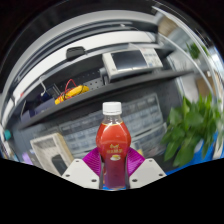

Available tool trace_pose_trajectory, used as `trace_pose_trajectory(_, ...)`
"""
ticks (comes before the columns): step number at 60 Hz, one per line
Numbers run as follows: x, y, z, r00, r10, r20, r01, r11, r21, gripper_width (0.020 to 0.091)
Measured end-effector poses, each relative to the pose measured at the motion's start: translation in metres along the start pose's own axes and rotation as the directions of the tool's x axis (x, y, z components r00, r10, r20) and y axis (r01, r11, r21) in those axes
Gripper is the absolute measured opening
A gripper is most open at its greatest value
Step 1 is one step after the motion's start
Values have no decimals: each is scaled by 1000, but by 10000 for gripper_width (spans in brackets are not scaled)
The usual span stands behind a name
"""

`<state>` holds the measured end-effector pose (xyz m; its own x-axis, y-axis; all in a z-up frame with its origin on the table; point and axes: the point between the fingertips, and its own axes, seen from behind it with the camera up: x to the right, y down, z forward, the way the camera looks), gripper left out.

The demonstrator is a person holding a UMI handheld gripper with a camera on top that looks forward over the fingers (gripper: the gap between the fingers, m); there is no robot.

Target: Pour water

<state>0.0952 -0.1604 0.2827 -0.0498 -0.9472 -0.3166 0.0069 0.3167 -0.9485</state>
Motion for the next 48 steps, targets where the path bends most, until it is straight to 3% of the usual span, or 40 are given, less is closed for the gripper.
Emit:
trace_pose_trajectory(4,26,-15,-3,988,-153,-29,153,988,-15,301)
trace_pose_trajectory(12,80,4,0,954,-296,-48,293,954,-64,300)
trace_pose_trajectory(20,128,49,11,943,-327,-66,315,939,-140,300)
trace_pose_trajectory(32,155,125,23,945,-327,-16,315,920,-231,300)
trace_pose_trajectory(33,156,132,23,946,-323,-12,311,920,-239,344)
trace_pose_trajectory(35,156,127,27,954,-300,-15,292,938,-184,299)
trace_pose_trajectory(43,156,128,23,967,-256,-7,251,953,-168,301)
trace_pose_trajectory(44,155,130,23,964,-265,-6,260,950,-172,367)
trace_pose_trajectory(45,154,130,23,963,-271,-1,267,948,-172,336)
trace_pose_trajectory(48,153,130,23,958,-286,-2,281,943,-178,371)
